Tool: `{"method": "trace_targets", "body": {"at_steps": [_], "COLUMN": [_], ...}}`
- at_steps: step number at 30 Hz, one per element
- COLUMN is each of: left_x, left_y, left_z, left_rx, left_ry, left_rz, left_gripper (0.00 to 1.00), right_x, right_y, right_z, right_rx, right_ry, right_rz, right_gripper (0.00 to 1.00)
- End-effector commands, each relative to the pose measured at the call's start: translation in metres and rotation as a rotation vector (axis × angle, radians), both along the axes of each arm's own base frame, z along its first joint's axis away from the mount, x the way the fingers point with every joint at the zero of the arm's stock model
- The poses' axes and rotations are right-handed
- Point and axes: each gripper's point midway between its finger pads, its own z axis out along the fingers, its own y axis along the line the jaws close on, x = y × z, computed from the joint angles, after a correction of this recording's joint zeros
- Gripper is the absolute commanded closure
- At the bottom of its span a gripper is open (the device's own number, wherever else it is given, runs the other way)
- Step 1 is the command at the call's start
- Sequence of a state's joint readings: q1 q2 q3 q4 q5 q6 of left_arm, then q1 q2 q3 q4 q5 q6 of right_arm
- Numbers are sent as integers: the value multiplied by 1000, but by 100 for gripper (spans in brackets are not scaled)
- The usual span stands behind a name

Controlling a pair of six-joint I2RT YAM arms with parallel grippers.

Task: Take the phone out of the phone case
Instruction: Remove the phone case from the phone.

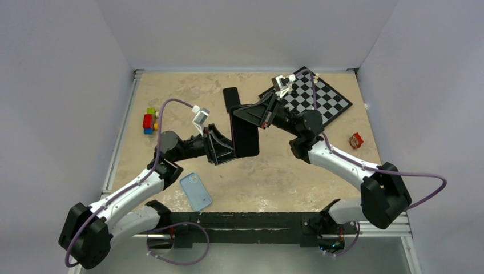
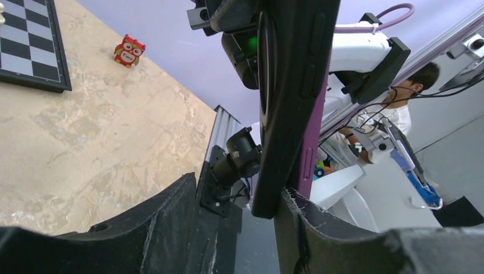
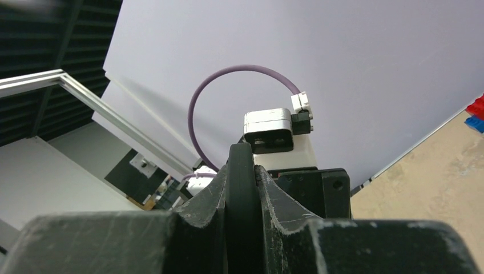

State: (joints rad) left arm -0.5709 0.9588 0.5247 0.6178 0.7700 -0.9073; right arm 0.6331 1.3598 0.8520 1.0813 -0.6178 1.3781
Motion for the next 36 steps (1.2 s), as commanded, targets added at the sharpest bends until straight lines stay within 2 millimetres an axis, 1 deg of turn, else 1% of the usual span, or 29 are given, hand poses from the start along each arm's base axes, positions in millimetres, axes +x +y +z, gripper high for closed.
{"method": "trace_targets", "body": {"at_steps": [1,3,4,5,6,7,9,10,12,14,15,16,18,20,23,25,27,28,29,30,32,34,36], "left_x": [37,38,41,44,50,57,78,91,114,137,144,148,153,155,149,139,119,108,94,82,57,35,15], "left_y": [-4,-6,-7,-7,-7,-5,5,13,34,65,81,95,112,113,108,95,78,69,64,60,55,56,57], "left_z": [24,22,19,16,11,6,-14,-26,-50,-79,-89,-98,-108,-103,-98,-89,-80,-75,-74,-69,-58,-47,-37], "left_rx": [-106,-86,-66,-45,-15,17,122,175,290,425,483,536,579,558,544,499,463,447,445,431,405,384,359], "left_ry": [-8,-23,-28,-35,-35,-44,-40,-43,-52,-13,22,44,55,27,34,42,81,92,126,155,185,200,201], "left_rz": [145,143,150,162,190,225,358,440,600,797,885,953,1045,1057,1020,934,796,726,660,610,510,446,389], "left_gripper": [45,46,50,59,73,86,97,100,100,100,100,100,100,100,100,100,98,89,78,69,54,46,41], "right_x": [-40,-39,-38,-38,-39,-39,-38,-37,-36,-34,-36,-35,-30,-27,-27,-23,-16,-12,-9,-5,3,9,15], "right_y": [6,10,12,15,16,17,15,13,5,-3,-11,-16,-24,-25,-26,-23,-22,-24,-27,-30,-38,-46,-52], "right_z": [49,48,48,47,47,48,49,50,56,63,72,74,77,79,77,68,54,45,39,32,20,10,4], "right_rx": [108,105,100,94,92,97,117,134,204,298,379,431,517,533,517,463,388,355,332,312,279,255,236], "right_ry": [-79,-75,-75,-72,-68,-58,-25,-2,23,53,50,75,123,153,160,153,147,144,139,138,137,144,142], "right_rz": [84,80,77,75,75,75,79,76,70,82,97,116,133,136,127,102,50,20,-5,-25,-59,-90,-115], "right_gripper": [100,100,100,100,100,100,100,100,100,100,100,100,100,100,100,100,100,100,100,100,100,100,100]}}
